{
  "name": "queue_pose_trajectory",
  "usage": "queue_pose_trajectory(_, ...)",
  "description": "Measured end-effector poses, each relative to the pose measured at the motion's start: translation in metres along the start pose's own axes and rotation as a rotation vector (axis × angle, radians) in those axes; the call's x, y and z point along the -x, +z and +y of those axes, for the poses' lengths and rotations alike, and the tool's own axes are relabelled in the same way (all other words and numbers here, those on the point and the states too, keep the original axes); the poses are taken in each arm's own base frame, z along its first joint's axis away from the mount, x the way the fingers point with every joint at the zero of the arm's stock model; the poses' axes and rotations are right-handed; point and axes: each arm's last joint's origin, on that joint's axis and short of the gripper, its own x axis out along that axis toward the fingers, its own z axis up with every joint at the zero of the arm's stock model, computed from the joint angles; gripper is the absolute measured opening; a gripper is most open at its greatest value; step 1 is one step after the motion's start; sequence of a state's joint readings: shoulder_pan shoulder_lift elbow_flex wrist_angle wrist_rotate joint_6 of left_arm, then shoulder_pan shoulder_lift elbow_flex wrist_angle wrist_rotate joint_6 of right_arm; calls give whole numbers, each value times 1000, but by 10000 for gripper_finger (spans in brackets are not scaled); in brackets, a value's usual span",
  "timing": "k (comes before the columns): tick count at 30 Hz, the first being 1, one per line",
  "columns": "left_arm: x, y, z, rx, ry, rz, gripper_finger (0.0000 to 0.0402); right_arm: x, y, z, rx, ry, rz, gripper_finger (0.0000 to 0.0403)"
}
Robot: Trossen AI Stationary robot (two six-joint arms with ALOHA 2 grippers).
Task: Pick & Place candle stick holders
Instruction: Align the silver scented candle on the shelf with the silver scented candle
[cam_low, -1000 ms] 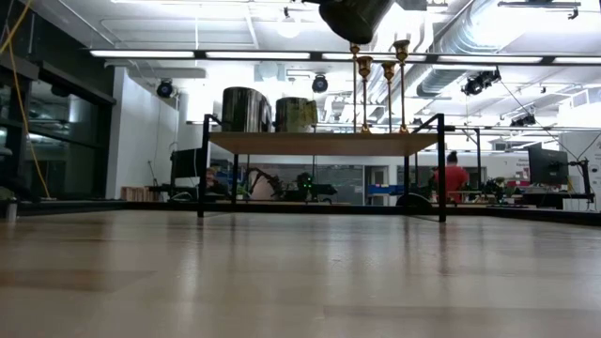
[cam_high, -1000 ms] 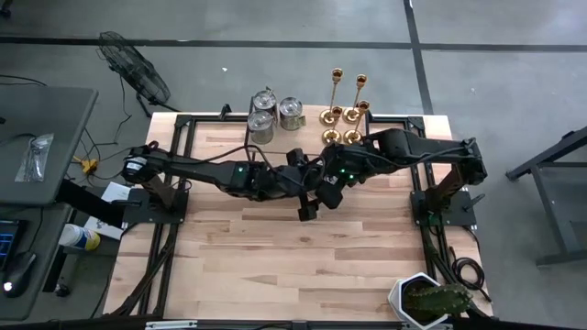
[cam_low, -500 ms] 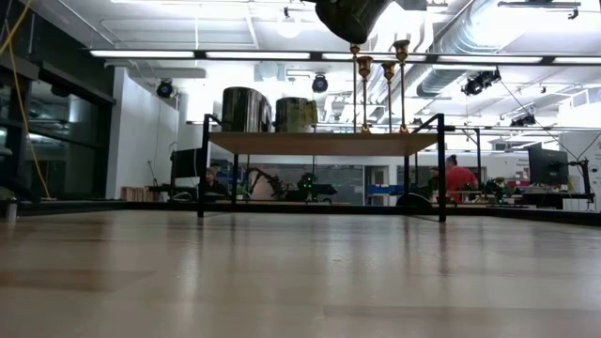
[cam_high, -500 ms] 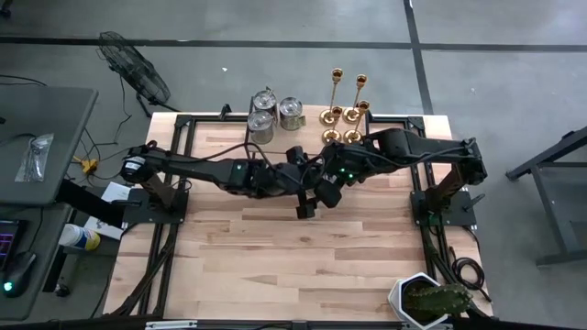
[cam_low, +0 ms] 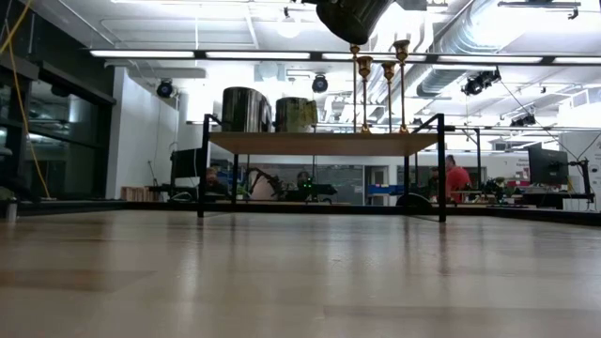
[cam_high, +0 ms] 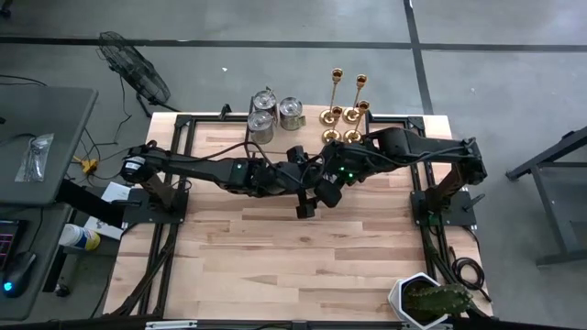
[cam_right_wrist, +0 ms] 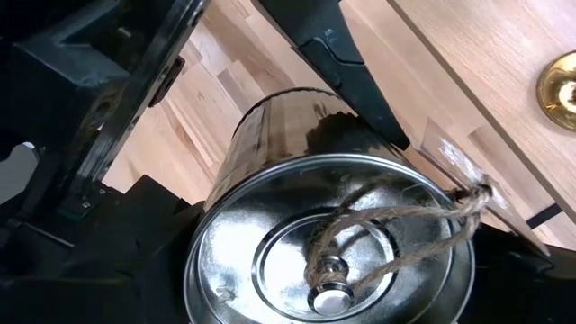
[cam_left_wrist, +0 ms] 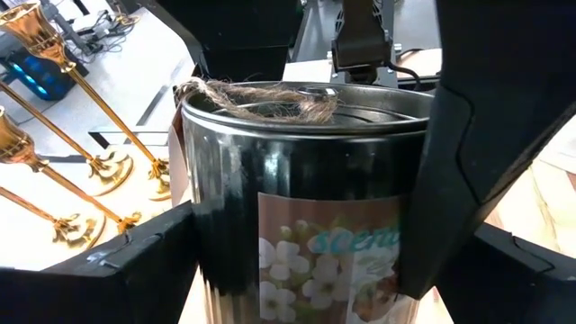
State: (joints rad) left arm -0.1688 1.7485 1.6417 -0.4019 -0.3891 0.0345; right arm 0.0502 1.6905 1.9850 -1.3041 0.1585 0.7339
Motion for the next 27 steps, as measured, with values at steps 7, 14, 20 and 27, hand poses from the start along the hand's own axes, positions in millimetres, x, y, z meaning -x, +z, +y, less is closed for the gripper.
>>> queue_pose_trajectory(7, 0, 0, 0, 9, -2, 1, 354, 0, 0, 0, 10, 3, 4, 348)
queue_pose_trajectory(14, 0, -1, 0, 21, 10, 5, 354, 0, 0, 0, 20, 7, 8, 348)
queue_pose_trajectory(20, 0, -1, 0, 27, 19, 9, 354, -1, 0, 1, 34, 16, 16, 368)
queue_pose_trajectory(27, 0, -1, -1, 28, 23, 6, 354, 4, -1, 0, 57, 30, 5, 366)
